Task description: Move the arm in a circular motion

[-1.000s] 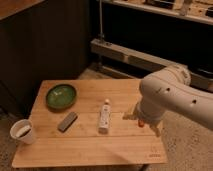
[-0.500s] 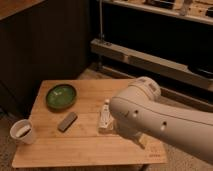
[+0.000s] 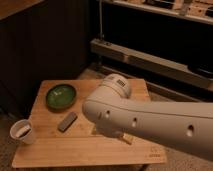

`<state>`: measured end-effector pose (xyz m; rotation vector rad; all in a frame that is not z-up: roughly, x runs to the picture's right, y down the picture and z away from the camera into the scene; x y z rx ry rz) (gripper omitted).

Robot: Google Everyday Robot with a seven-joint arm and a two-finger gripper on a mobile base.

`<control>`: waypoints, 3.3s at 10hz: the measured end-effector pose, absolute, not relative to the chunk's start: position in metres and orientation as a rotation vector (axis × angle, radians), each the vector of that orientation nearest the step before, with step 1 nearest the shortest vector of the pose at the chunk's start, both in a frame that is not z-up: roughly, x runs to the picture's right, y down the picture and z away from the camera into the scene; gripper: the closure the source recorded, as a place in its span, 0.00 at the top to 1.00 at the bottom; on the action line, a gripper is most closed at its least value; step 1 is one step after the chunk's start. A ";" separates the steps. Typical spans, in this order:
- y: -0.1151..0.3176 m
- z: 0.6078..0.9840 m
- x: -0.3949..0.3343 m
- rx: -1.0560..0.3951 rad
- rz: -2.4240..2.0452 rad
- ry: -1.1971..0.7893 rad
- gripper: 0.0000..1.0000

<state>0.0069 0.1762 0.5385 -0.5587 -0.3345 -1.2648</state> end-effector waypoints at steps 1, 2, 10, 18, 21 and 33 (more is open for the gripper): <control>0.178 0.536 -0.005 -0.559 -1.282 -0.333 0.80; 0.177 0.538 -0.013 -0.564 -1.299 -0.335 0.80; 0.142 0.561 -0.092 -0.585 -1.437 -0.345 0.80; 0.063 0.619 -0.102 -0.639 -1.399 -0.360 0.80; 0.044 0.636 -0.085 -0.651 -1.388 -0.358 0.80; -0.002 0.676 -0.033 -0.664 -1.275 -0.357 0.80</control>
